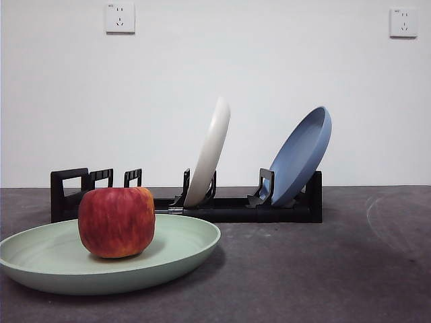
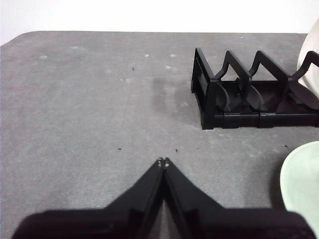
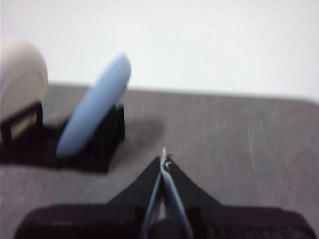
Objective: Take the green plate from the plate rack,put the plate on the table,take the apple from the table,put the apple in the plate
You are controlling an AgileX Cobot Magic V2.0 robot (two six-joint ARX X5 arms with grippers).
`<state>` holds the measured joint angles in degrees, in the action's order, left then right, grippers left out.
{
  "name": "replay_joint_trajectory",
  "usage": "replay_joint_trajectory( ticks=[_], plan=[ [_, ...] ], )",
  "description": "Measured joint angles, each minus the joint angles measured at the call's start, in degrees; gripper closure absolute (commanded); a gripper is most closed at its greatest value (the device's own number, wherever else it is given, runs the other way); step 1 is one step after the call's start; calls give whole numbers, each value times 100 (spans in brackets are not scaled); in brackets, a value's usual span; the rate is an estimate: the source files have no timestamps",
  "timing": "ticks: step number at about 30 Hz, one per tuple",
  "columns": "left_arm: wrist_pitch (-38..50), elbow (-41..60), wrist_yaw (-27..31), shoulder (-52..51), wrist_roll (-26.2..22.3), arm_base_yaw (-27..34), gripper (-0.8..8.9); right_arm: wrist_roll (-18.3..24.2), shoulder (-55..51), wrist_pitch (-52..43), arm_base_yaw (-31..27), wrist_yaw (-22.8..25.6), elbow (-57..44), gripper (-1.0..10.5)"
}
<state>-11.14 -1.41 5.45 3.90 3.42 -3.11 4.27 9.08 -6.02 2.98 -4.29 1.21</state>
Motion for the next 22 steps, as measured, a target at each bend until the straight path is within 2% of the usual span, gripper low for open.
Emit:
replay_joint_trajectory(
  ticks=[7, 12, 22],
  plan=[
    [-2, 0, -2, 2, 0, 0, 817, -42, -826, 1095, 0, 153, 0, 946],
    [-2, 0, 0, 2, -2, 0, 817, -46, -861, 1596, 0, 151, 2, 946],
    [-2, 0, 0, 22, 0, 0, 817, -87, -852, 1655, 0, 133, 4, 946]
  ],
)
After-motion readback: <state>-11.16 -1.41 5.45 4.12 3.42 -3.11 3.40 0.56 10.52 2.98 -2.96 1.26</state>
